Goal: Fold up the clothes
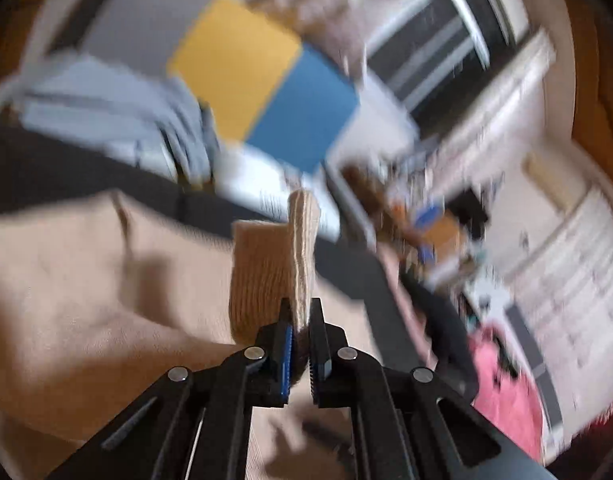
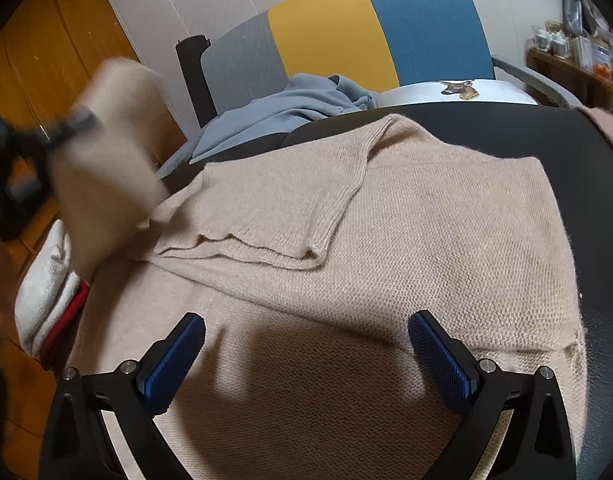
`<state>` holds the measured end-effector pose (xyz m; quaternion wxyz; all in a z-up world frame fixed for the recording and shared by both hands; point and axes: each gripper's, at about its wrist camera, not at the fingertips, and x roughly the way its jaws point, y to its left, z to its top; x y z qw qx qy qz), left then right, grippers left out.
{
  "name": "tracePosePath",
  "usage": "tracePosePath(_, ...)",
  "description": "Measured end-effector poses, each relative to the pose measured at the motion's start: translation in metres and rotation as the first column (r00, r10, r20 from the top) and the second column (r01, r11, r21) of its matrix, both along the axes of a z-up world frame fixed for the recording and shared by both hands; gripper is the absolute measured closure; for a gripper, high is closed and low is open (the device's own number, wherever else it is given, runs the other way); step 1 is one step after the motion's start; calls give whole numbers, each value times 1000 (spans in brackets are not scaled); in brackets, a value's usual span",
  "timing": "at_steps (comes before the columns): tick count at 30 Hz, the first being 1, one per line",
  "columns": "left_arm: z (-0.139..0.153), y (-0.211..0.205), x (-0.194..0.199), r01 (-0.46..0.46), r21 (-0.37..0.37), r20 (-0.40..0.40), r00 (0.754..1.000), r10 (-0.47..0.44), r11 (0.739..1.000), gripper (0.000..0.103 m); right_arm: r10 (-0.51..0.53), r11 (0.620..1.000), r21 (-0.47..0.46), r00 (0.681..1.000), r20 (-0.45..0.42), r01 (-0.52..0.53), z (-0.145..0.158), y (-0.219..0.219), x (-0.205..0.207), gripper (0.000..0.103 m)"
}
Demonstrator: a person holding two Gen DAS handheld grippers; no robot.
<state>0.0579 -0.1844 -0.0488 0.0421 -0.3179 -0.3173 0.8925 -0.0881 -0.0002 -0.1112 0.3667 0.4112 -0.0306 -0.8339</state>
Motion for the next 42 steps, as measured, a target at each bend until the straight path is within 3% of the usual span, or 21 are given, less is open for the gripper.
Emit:
tracePosePath(3, -23, 7, 17, 4, 39, 17, 1000, -4, 999, 85, 5, 1000, 12, 1000, -1, -5, 0, -2, 1, 0)
tracePosePath(7, -38, -8, 65, -68, 78, 10, 998, 67, 995, 83, 17, 999, 41, 1000, -9, -17, 2, -5, 3, 0)
tracePosePath(9, -49, -17, 79, -99, 68, 44, 994, 96, 993, 83, 22, 998, 64, 1000, -14, -21, 3, -6, 5, 1)
tracePosePath(11, -62, -31, 92, -129, 53, 77, 989, 125, 990, 83, 10, 996, 89, 999, -39, -7, 10, -7, 9, 16)
tracePosePath(12, -70, -38, 100, -151, 46, 97, 985, 146, 987, 83, 16, 996, 93, 999, -52, -11, 15, -7, 12, 36)
tracePosePath(13, -79, -47, 110, -174, 73, 109, 980, 166, 982, 83, 30, 996, 87, 998, -53, -25, 21, -8, 12, 47)
tracePosePath(17, -95, -63, 131, -188, 201, 56, 982, 181, 961, 88, 148, 986, 93, 985, -88, -139, 48, -32, 18, 47)
tracePosePath(18, -97, -64, 132, -191, 203, 53, 982, 184, 960, 92, 183, 979, 103, 979, -92, -173, 51, -41, 20, 47)
tracePosePath(23, -98, -61, 131, -186, 172, 47, 982, 181, 967, 93, 292, 949, 142, 955, -46, -283, 47, -79, 16, 42)
tracePosePath(26, -98, -62, 134, -185, 173, 37, 983, 181, 967, 93, 348, 908, 267, 936, -48, -323, 35, -97, 19, 42)
tracePosePath(27, -98, -61, 135, -184, 169, 35, 983, 181, 968, 93, 367, 889, 314, 929, -50, -334, 30, -104, 20, 48)
tracePosePath(29, -96, -59, 137, -183, 159, 30, 983, 181, 970, 93, 405, 843, 406, 913, -51, -352, 21, -117, 23, 68)
tracePosePath(30, -94, -59, 137, -182, 154, 28, 983, 180, 971, 93, 418, 831, 425, 907, -50, -359, 22, -119, 26, 91)
tracePosePath(31, -94, -59, 137, -180, 153, 26, 984, 178, 972, 93, 427, 825, 429, 903, -48, -368, 26, -118, 29, 95)
tracePosePath(37, -92, -62, 134, -172, 199, 51, 985, 165, 965, 91, 462, 788, 519, 876, -139, -333, 58, -117, 40, 95)
tracePosePath(42, -87, -65, 133, -184, 244, 73, 982, 171, 952, 82, 511, 750, 587, 831, -220, -305, 99, -126, 44, 95)
